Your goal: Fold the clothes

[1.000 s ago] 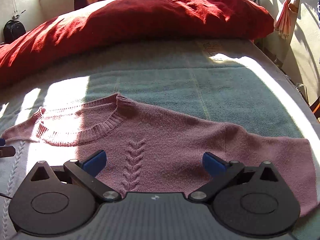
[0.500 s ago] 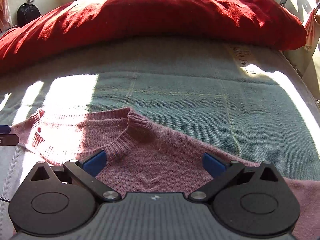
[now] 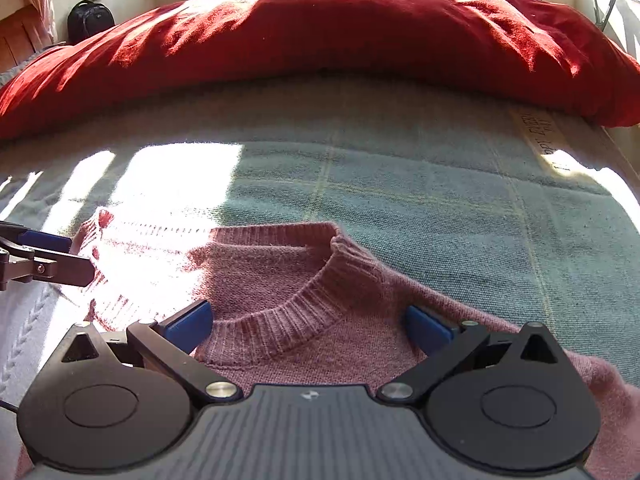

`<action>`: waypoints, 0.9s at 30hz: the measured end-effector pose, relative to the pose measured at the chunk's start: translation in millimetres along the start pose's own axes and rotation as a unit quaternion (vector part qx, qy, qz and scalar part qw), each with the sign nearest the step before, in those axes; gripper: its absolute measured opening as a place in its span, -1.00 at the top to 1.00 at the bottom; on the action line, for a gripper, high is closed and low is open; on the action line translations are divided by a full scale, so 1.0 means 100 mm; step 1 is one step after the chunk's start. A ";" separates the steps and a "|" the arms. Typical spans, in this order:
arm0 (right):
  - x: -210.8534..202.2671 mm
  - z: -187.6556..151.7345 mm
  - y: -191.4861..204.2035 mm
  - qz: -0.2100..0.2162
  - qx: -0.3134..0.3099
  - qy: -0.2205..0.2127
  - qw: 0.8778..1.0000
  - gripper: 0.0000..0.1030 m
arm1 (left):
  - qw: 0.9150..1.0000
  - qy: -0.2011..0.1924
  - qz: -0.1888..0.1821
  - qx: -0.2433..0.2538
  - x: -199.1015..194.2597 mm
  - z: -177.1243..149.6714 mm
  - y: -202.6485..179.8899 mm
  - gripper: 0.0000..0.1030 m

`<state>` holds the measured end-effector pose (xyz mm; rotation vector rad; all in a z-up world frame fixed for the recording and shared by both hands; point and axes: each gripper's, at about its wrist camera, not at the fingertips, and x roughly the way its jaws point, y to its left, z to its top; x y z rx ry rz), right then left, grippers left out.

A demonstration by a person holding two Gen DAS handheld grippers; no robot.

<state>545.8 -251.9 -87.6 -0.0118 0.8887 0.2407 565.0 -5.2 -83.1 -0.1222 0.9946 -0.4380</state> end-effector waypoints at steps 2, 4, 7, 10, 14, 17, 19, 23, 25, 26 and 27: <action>0.02 0.03 0.00 0.000 -0.006 0.001 1.000 -1.00 | 1.000 -0.001 0.000 0.006 -0.02 -0.02 -0.01 -0.98; 0.00 0.03 -0.01 0.002 -0.006 0.003 1.000 -1.00 | 1.000 -0.003 0.001 0.010 -0.05 -0.03 -0.01 -0.98; -0.13 0.04 -0.03 0.015 0.002 0.007 1.000 -1.00 | 1.000 -0.004 0.003 0.000 -0.14 -0.03 -0.03 -0.98; -0.38 0.01 -0.04 0.027 0.010 -0.002 1.000 -1.00 | 1.000 -0.014 0.008 0.003 -0.32 -0.09 -0.10 -0.98; -0.80 -0.12 0.02 0.024 0.001 -0.006 1.000 -1.00 | 1.000 -0.023 0.016 0.014 -0.66 -0.25 -0.25 -0.98; -1.11 -0.30 0.09 0.011 -0.019 -0.005 1.000 -1.00 | 0.999 -0.024 0.027 0.015 -0.85 -0.46 -0.36 -0.98; -1.24 -0.47 0.15 0.013 -0.027 0.001 1.000 -1.00 | 0.999 -0.021 0.036 0.010 -0.92 -0.63 -0.41 -0.98; -1.27 -0.84 0.23 0.021 -0.042 0.016 0.999 -1.00 | 0.999 -0.014 0.053 0.000 -1.06 -0.97 -0.51 -0.98; -1.14 -1.01 0.23 0.004 -0.036 0.021 0.999 -1.00 | 0.998 0.000 0.057 -0.015 -0.99 -1.13 -0.53 -0.98; -1.06 -1.09 0.22 -0.005 -0.030 0.024 0.999 -1.00 | 0.998 0.009 0.053 -0.025 -0.92 -1.20 -0.52 -0.98; -1.04 -1.15 0.20 -0.004 -0.020 0.009 1.000 -1.00 | 0.998 0.013 0.053 -0.029 -0.89 -1.25 -0.51 -0.98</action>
